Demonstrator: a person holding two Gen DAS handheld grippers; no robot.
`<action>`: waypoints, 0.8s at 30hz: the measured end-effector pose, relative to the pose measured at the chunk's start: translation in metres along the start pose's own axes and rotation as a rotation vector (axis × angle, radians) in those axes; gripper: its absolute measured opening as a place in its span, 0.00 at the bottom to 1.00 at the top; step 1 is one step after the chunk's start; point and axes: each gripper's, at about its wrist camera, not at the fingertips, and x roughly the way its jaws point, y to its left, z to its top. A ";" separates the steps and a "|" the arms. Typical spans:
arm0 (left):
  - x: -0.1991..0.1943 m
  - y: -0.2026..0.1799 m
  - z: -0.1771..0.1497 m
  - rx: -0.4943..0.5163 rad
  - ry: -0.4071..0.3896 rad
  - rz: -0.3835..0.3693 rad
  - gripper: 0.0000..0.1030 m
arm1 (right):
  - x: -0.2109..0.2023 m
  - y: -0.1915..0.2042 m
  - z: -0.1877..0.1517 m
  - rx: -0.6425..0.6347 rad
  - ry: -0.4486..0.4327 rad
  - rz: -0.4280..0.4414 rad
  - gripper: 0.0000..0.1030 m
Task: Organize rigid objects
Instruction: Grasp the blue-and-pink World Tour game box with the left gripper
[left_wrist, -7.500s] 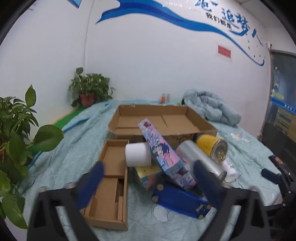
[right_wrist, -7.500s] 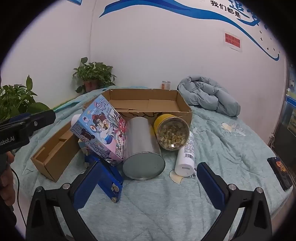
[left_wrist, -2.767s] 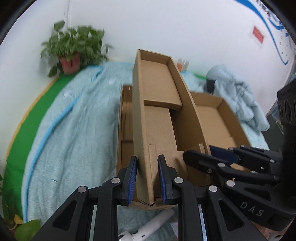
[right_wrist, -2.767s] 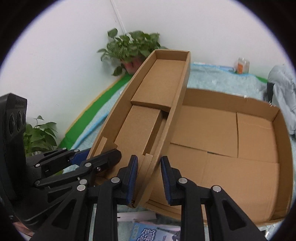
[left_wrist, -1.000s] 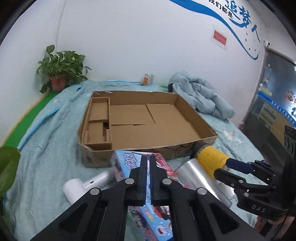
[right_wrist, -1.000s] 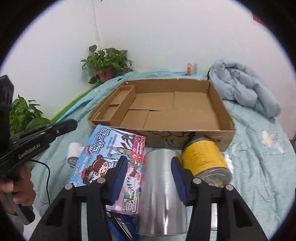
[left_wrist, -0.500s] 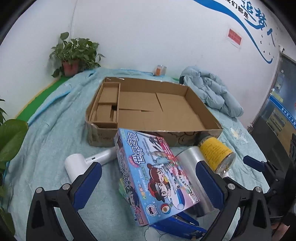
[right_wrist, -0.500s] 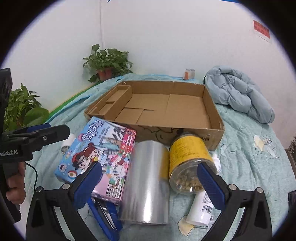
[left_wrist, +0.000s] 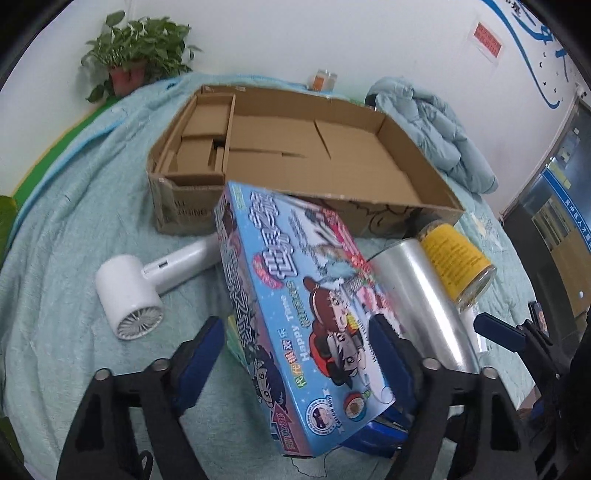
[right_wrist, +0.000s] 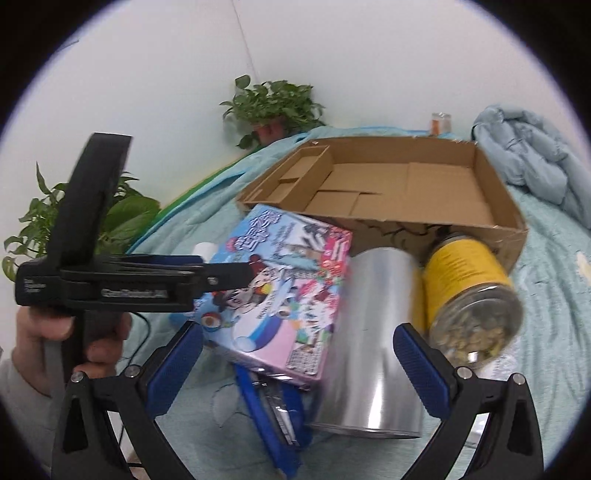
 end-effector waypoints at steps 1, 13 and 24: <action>0.005 0.002 -0.001 -0.004 0.016 -0.003 0.63 | 0.004 0.001 -0.001 0.009 0.013 0.020 1.00; -0.001 0.042 -0.005 -0.139 0.012 -0.170 0.40 | 0.030 0.015 0.002 0.022 0.083 0.083 0.99; -0.044 0.089 -0.018 -0.187 -0.025 -0.152 0.37 | 0.049 0.023 0.008 0.022 0.140 0.173 0.99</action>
